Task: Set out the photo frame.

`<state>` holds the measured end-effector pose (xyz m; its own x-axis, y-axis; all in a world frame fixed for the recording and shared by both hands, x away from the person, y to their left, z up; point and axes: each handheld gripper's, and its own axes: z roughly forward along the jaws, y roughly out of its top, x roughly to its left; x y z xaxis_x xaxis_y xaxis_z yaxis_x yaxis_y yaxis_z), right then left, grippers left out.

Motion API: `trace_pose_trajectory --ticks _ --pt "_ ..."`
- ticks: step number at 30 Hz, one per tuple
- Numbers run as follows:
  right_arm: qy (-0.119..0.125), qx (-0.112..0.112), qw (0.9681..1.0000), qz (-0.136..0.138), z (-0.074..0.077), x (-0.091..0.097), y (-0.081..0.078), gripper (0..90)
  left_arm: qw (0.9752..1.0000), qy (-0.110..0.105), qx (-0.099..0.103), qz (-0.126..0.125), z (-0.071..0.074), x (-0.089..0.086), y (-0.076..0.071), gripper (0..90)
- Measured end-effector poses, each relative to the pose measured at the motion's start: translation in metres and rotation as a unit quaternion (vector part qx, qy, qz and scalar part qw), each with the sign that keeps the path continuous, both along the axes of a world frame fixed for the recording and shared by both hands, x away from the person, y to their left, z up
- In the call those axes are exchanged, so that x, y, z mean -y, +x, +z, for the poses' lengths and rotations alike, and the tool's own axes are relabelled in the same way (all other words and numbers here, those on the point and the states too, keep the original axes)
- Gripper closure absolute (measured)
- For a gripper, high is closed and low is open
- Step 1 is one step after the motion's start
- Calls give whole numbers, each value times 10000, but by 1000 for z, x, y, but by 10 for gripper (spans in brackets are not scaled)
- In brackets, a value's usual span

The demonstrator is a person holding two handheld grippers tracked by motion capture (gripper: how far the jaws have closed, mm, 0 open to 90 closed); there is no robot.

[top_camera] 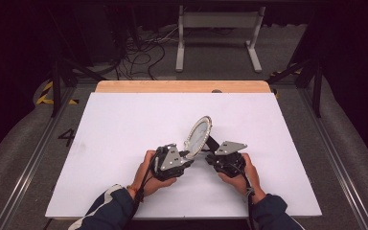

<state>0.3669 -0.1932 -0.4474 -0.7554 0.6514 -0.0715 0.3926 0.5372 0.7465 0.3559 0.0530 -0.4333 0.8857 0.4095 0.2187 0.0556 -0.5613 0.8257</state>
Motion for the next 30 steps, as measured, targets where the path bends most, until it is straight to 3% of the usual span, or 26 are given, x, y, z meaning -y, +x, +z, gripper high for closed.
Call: trace_pose_trajectory --ticks 6,13,16,23,25,26,30 --pt "78 46 10000 32 4 -2 -4 778 9999 20 62 81 8 -15 -3 604" --pt "414 -16 9991 87 9 -8 -11 695 9995 135 68 279 7 -33 -1 533" --pt "587 -28 9982 105 11 -13 -14 630 9981 206 108 573 4 -44 -2 503" --pt "773 166 9969 -37 16 -19 -18 527 9970 279 171 707 0 -66 -13 416" --pt "811 168 9966 -45 17 -21 -18 515 9971 255 144 705 -1 -69 -15 400" --pt "845 214 9961 -98 18 -24 -19 494 9973 230 25 692 -5 -78 -20 383" --pt "792 344 9961 -193 19 -31 -19 465 9966 321 -68 758 -11 -92 -30 314"
